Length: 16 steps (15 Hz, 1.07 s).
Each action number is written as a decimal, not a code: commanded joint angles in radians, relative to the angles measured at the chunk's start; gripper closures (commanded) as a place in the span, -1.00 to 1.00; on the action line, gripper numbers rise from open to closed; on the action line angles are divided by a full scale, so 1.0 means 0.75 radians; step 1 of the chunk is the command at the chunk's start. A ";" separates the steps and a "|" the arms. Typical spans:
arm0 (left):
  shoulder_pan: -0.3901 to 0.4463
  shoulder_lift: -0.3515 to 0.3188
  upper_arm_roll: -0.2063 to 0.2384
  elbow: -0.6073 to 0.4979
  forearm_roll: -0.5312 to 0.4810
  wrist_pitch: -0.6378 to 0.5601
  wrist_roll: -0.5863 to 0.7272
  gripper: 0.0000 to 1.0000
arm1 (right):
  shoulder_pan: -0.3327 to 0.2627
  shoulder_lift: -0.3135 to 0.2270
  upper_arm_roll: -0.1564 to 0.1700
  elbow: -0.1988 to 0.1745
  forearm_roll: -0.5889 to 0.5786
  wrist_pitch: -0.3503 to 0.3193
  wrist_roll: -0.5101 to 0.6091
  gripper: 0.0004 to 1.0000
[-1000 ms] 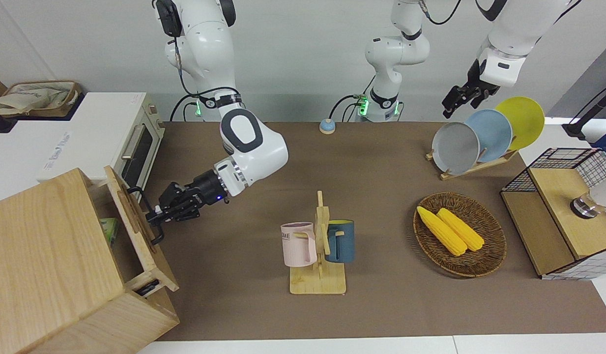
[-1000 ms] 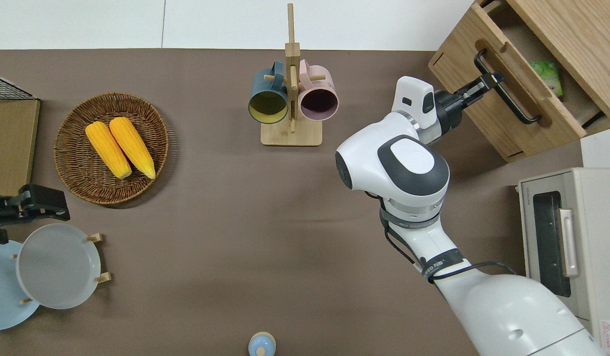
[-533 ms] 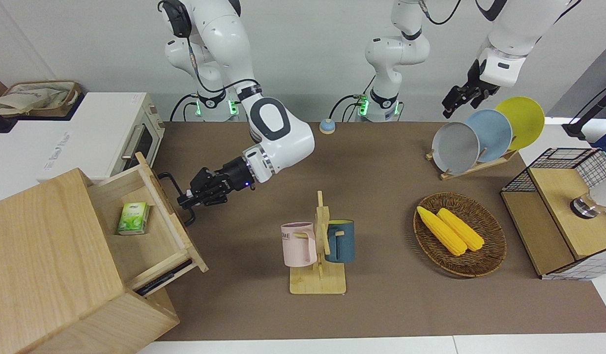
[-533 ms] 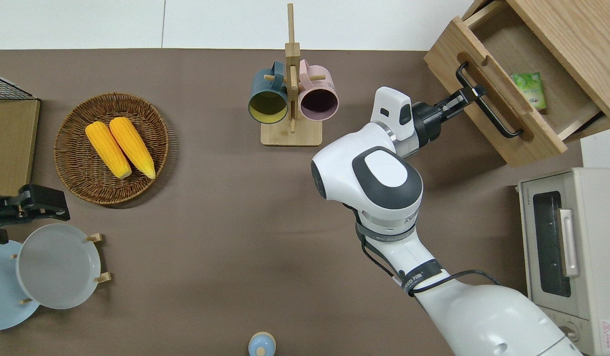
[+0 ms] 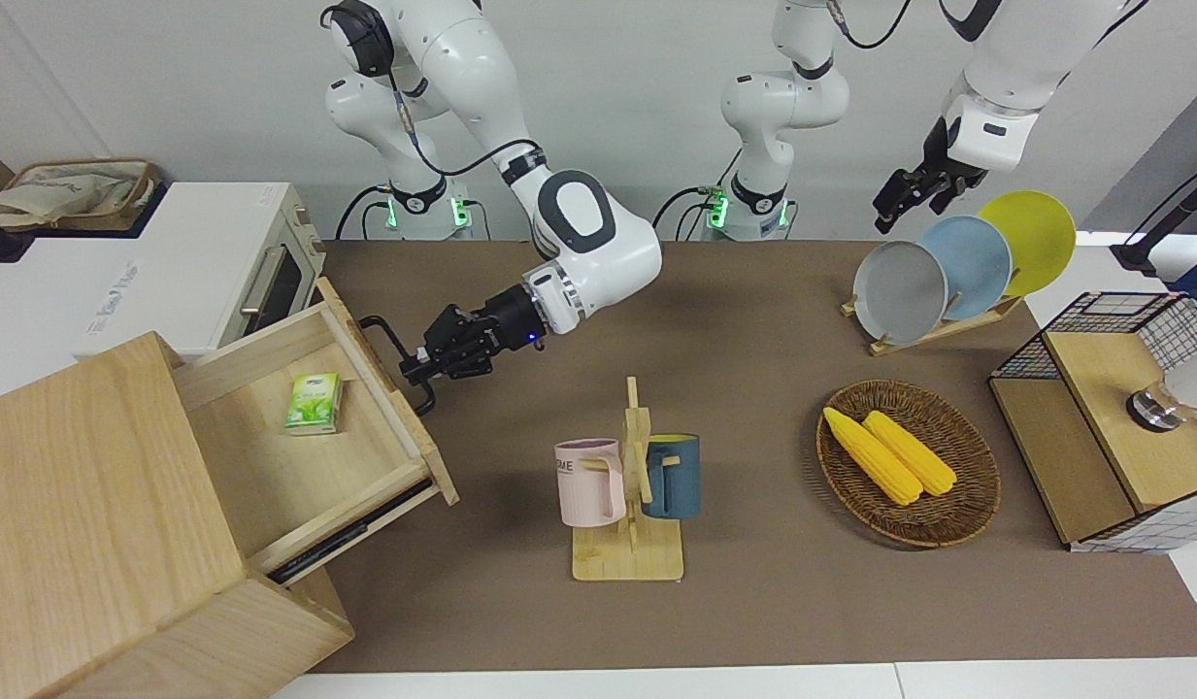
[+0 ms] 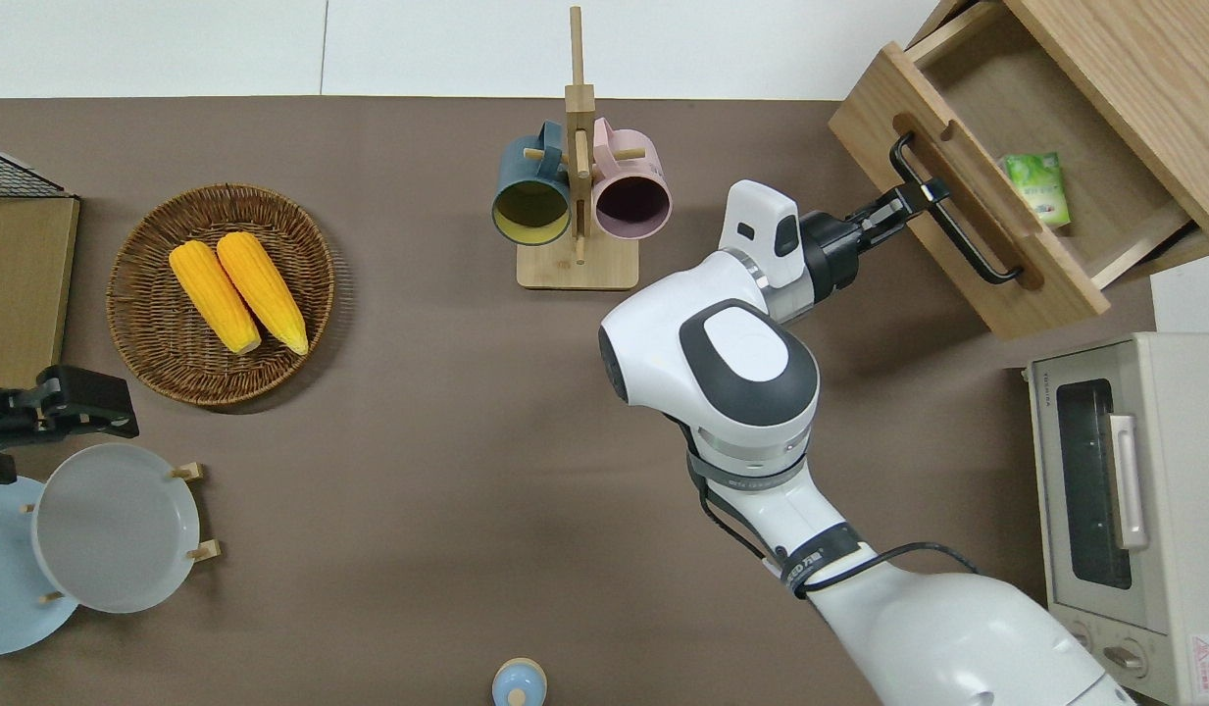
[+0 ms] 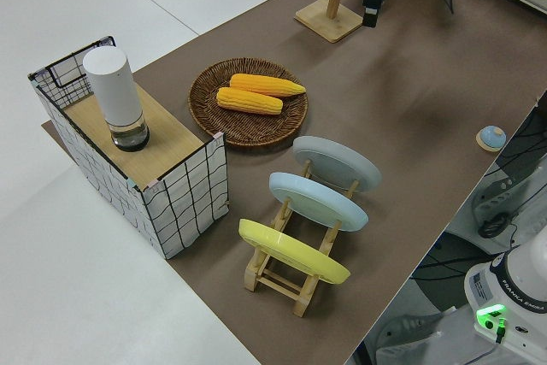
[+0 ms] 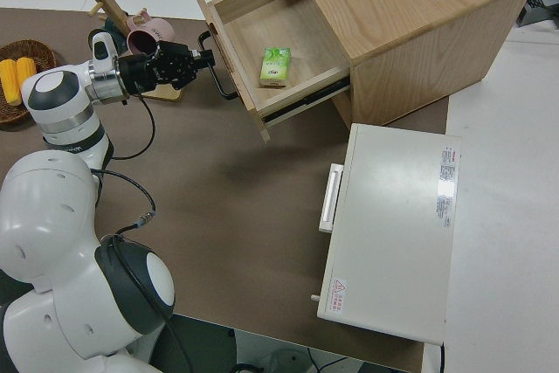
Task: Slide drawer open with right arm
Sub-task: 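Pull the handle toward the robot with the right gripper, sliding the drawer out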
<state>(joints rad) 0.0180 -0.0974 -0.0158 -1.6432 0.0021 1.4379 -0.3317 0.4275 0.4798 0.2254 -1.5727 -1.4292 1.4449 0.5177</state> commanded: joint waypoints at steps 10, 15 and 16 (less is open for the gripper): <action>-0.006 -0.011 0.007 0.000 -0.005 -0.003 0.013 -0.99 | 0.056 -0.014 0.088 0.058 0.116 -0.196 -0.023 0.98; -0.006 -0.011 0.007 0.000 -0.005 -0.003 0.015 -0.99 | 0.095 -0.016 0.088 0.070 0.167 -0.229 -0.023 0.94; -0.006 -0.011 0.007 0.000 -0.005 -0.003 0.013 -0.99 | 0.103 -0.014 0.088 0.076 0.171 -0.237 -0.023 0.93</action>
<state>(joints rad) 0.0180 -0.0974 -0.0158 -1.6432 0.0021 1.4379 -0.3317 0.4842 0.4799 0.2904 -1.5401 -1.3379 1.3346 0.5106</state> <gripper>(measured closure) 0.004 0.828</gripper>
